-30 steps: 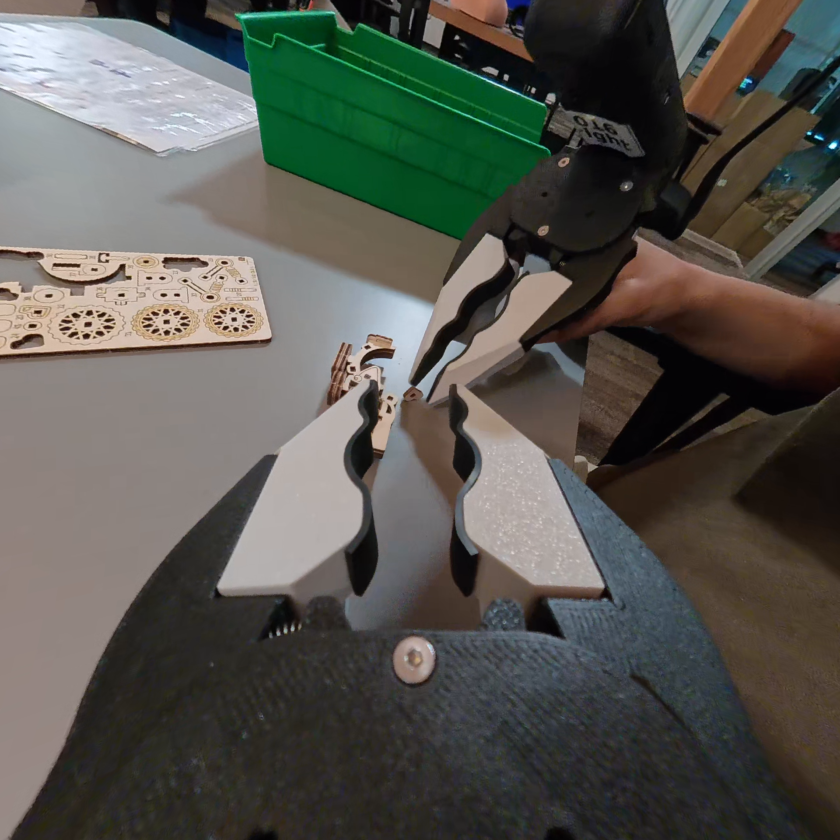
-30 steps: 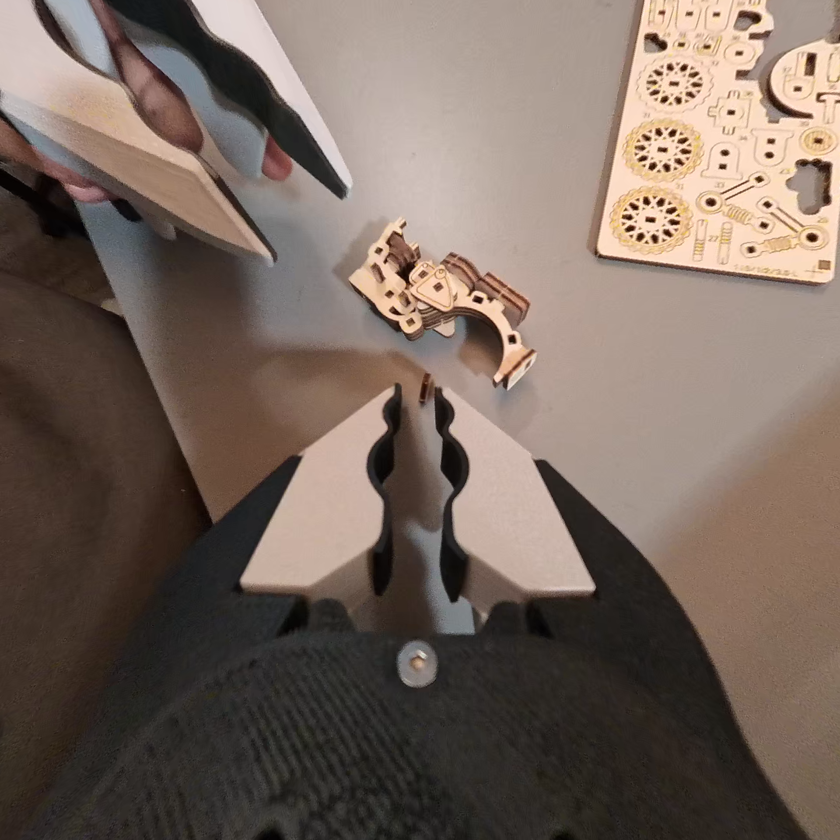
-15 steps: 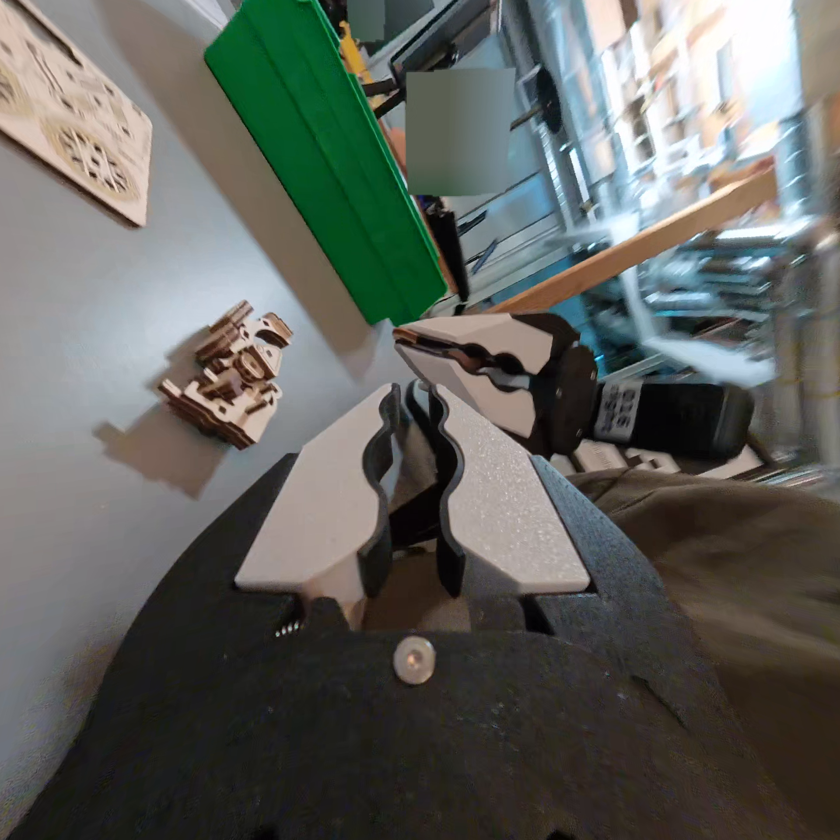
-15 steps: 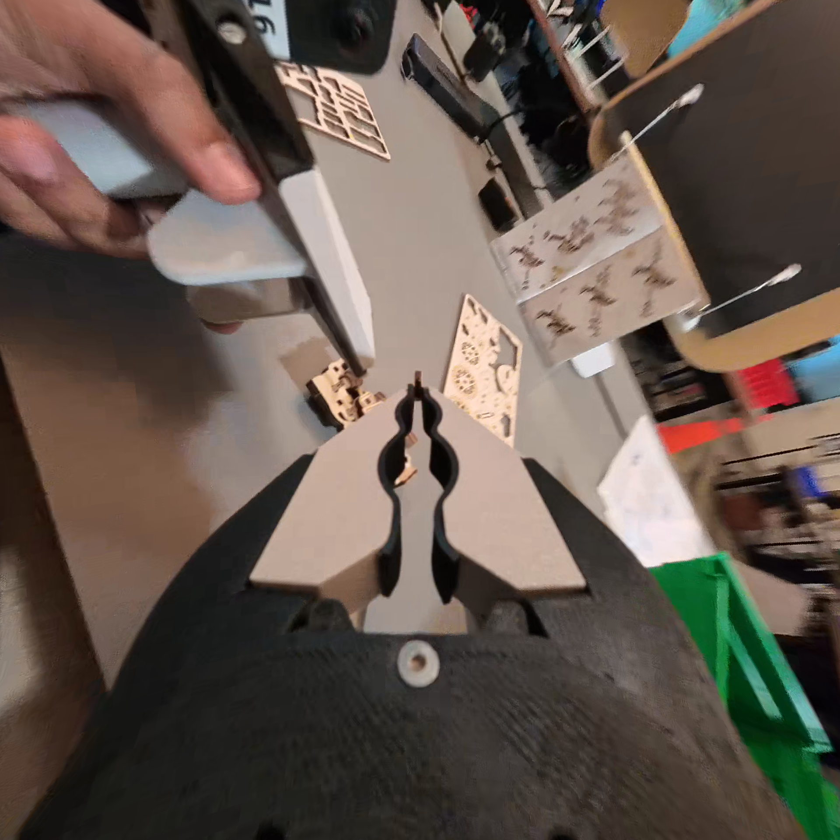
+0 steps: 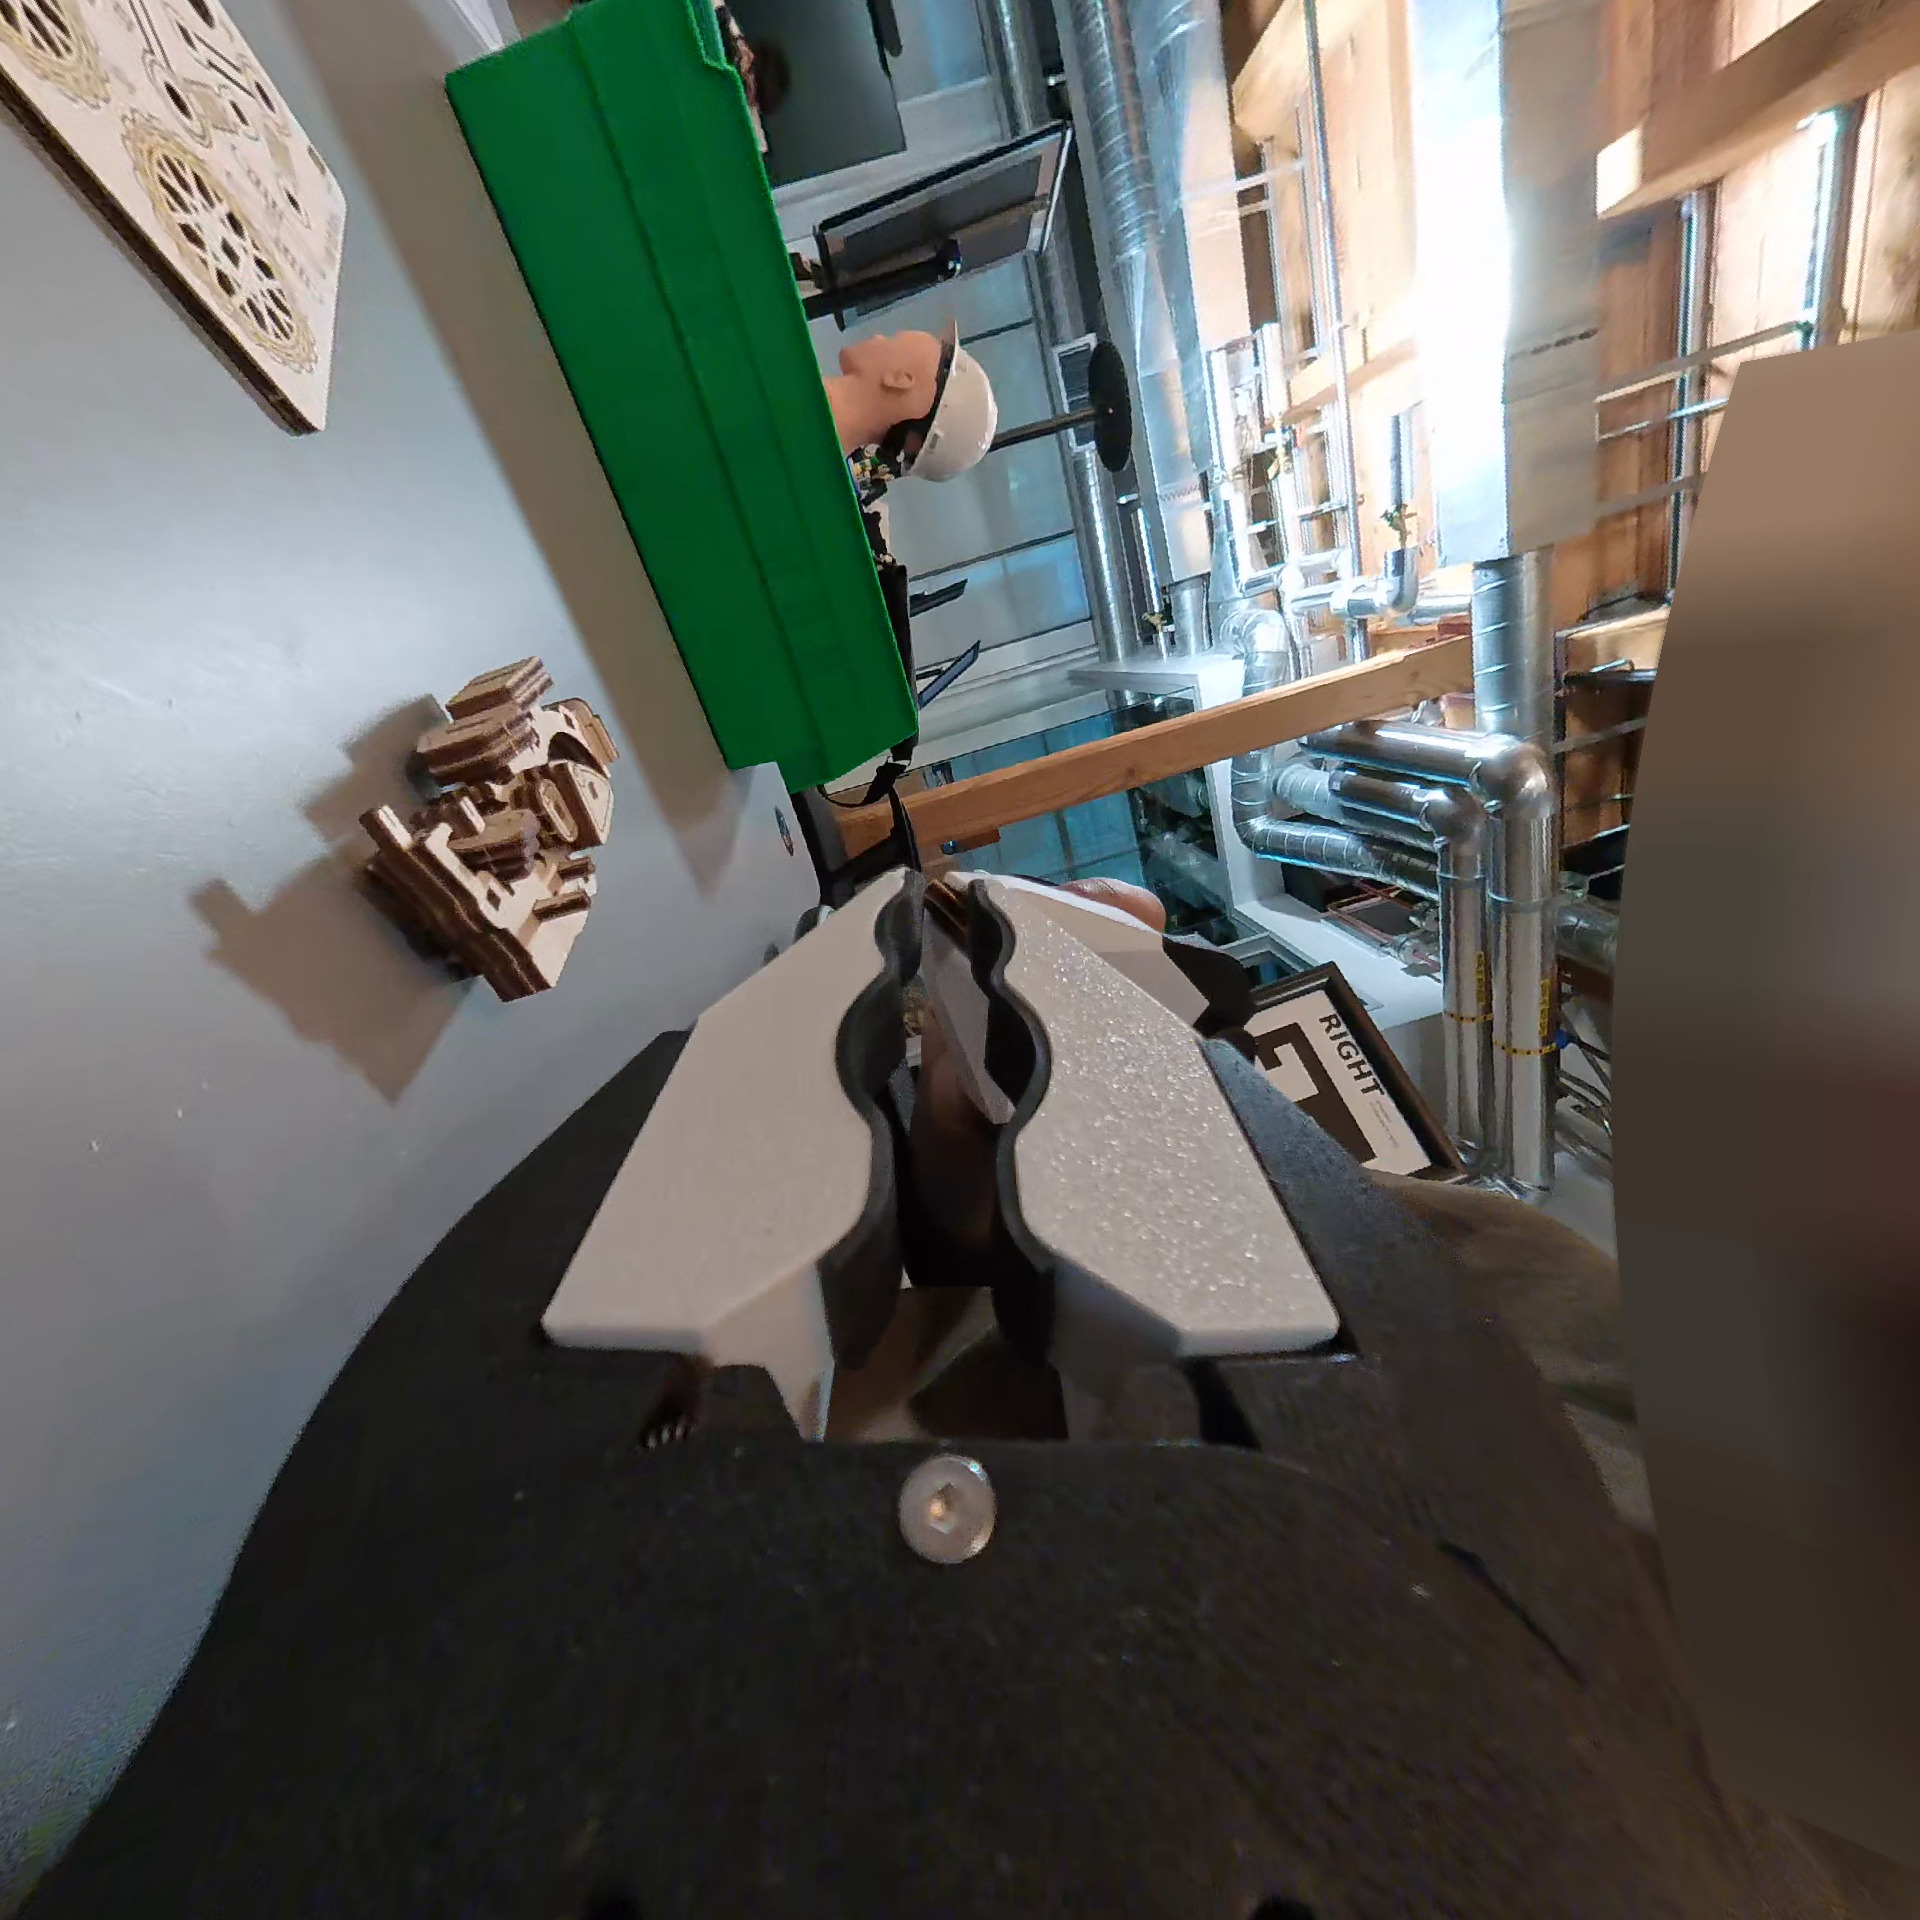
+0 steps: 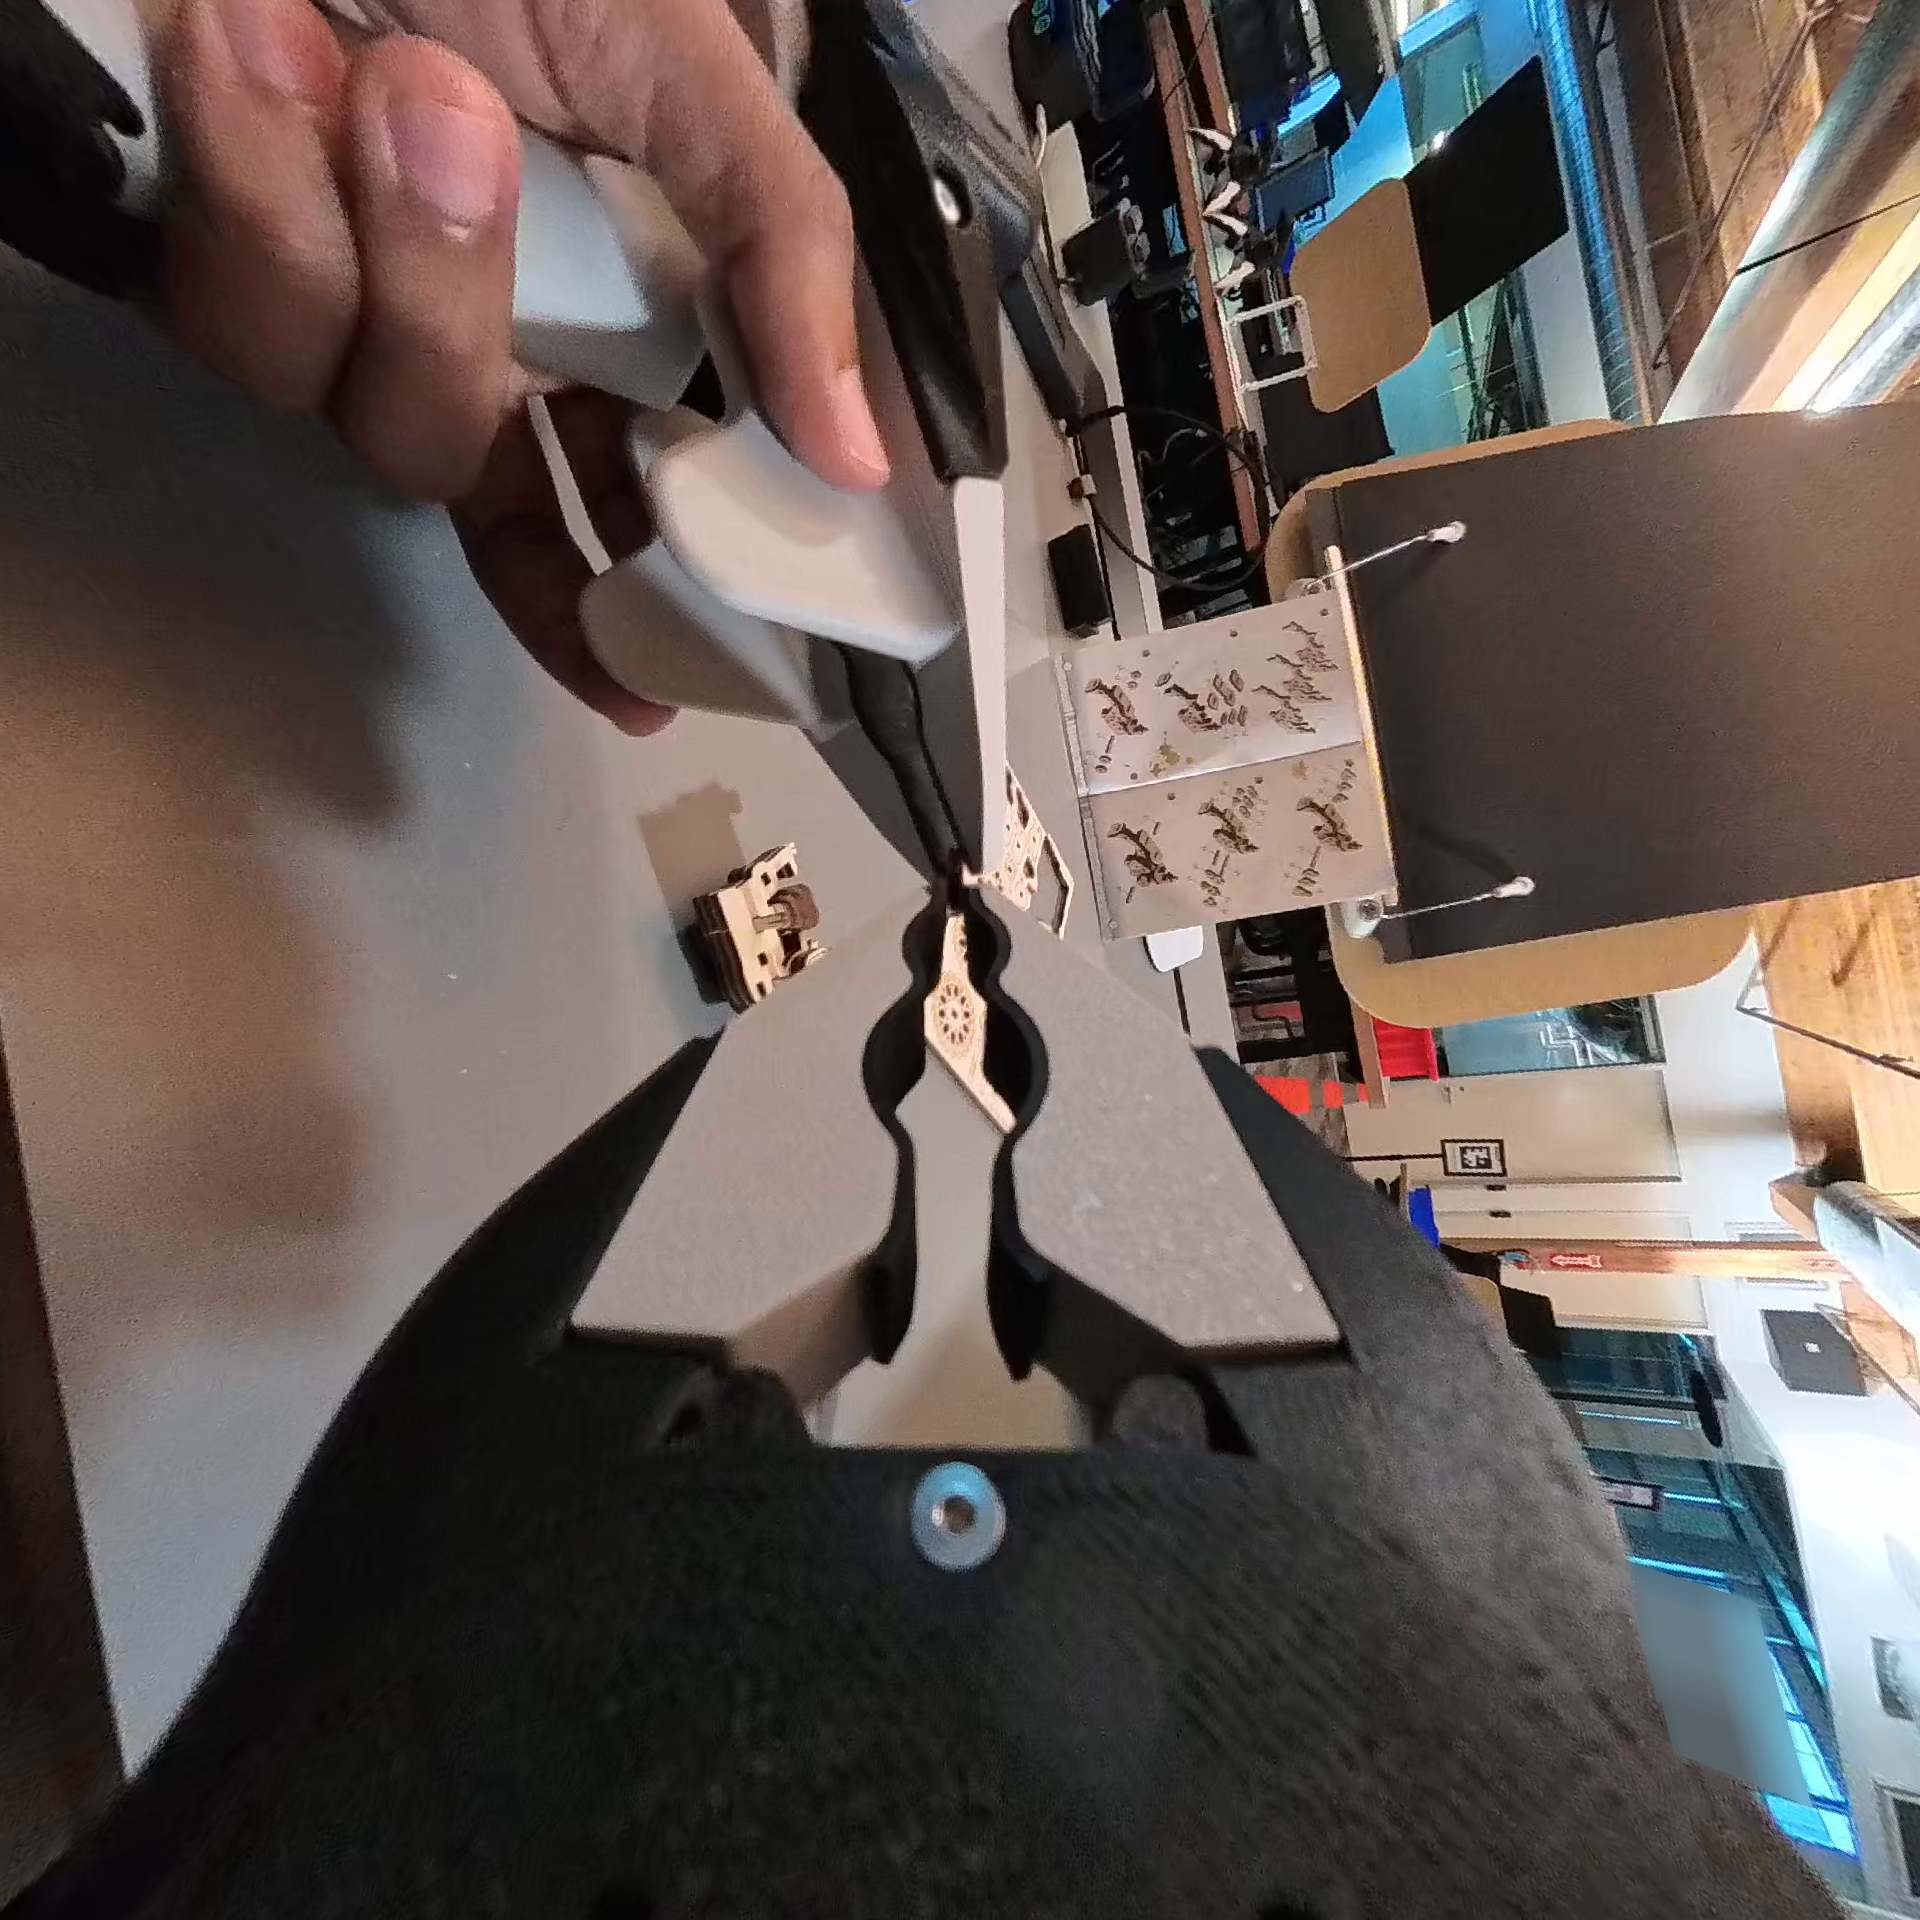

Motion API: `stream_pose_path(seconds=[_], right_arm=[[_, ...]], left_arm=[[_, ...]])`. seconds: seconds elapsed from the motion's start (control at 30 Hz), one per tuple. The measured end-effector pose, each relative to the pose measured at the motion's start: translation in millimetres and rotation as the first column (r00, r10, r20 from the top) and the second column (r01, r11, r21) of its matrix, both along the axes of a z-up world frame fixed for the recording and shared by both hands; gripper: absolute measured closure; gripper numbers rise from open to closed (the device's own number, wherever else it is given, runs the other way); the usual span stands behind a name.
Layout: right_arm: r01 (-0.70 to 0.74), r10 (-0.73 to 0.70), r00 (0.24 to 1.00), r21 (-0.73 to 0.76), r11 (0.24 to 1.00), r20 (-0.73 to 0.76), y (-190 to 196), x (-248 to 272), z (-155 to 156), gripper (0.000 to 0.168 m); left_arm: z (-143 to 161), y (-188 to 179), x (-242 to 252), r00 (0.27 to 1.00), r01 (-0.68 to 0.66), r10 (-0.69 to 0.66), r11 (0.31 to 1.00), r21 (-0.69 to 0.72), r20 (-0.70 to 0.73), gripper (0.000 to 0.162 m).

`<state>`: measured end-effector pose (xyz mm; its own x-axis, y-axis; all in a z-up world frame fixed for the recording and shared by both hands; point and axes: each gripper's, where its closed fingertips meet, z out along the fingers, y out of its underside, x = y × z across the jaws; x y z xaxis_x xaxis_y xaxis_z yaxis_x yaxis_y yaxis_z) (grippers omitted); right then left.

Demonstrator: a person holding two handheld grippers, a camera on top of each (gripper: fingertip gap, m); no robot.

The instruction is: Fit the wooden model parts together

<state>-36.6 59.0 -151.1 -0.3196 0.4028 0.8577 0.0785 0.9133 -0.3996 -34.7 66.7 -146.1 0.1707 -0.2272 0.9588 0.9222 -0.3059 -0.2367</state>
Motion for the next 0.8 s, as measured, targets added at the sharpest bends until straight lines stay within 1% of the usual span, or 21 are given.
stream_pose_path(seconds=[0.1, 0.17, 0.23, 0.3, 0.4, 0.47, 0.57, 0.67, 0.73, 0.8], right_arm=[[0.002, -0.002, 1.0, -0.014, 1.0, 0.007, 0.3, -0.7, -1.2, 0.165], [-0.001, 0.001, 1.0, -0.046, 0.999, 0.014, 0.3, -1.3, -1.3, 0.161], [-0.017, 0.021, 0.999, -0.111, 0.994, 0.034, -2.0, -0.7, -2.3, 0.153], [-0.032, 0.047, 0.996, -0.208, 0.978, 0.069, -3.7, 0.8, -3.4, 0.147], [-0.058, 0.114, 0.985, -0.367, 0.928, 0.132, -4.4, 5.4, -5.0, 0.146], [-0.07, 0.176, 0.968, -0.477, 0.876, 0.181, -4.6, 10.5, -7.6, 0.147], [-0.085, 0.303, 0.917, -0.615, 0.784, 0.26, -9.7, 21.9, -13.9, 0.147], [-0.086, 0.381, 0.874, -0.676, 0.732, 0.302, -13.3, 29.8, -18.6, 0.146], [-0.101, 0.398, 0.87, -0.683, 0.723, 0.293, -15.2, 31.3, -16.7, 0.146], [-0.123, 0.41, 0.869, -0.681, 0.722, 0.277, -17.7, 32.8, -13.3, 0.15]], left_arm=[[-0.4, 0.0, -0.5, 1.0, 0.002, -0.002, 1.0, -0.006, -0.017, 0.157], [-0.1, -0.2, -1.2, 1.0, 0.003, -0.003, 1.0, -0.005, -0.025, 0.159], [-0.6, -0.5, -2.7, 1.0, 0.003, -0.003, 1.0, -0.002, -0.03, 0.161], [1.1, -1.5, -4.3, 1.0, 0.011, -0.011, 1.0, 0.011, -0.017, 0.161], [1.9, -3.7, -4.9, 0.999, 0.038, -0.037, 0.999, 0.021, -0.034, 0.162], [0.6, -6.4, 2.0, 0.992, 0.12, -0.118, 0.993, 0.022, -0.054, 0.161], [-7.8, -10.9, 13.3, 0.966, 0.237, -0.237, 0.971, -0.008, -0.106, 0.16], [-8.4, -15.0, 19.6, 0.949, 0.295, -0.294, 0.956, -0.008, -0.115, 0.161], [-11.9, -16.9, 25.0, 0.935, 0.327, -0.327, 0.945, -0.026, -0.137, 0.161], [-13.5, -17.8, 29.5, 0.925, 0.352, -0.353, 0.935, -0.034, -0.143, 0.161]])
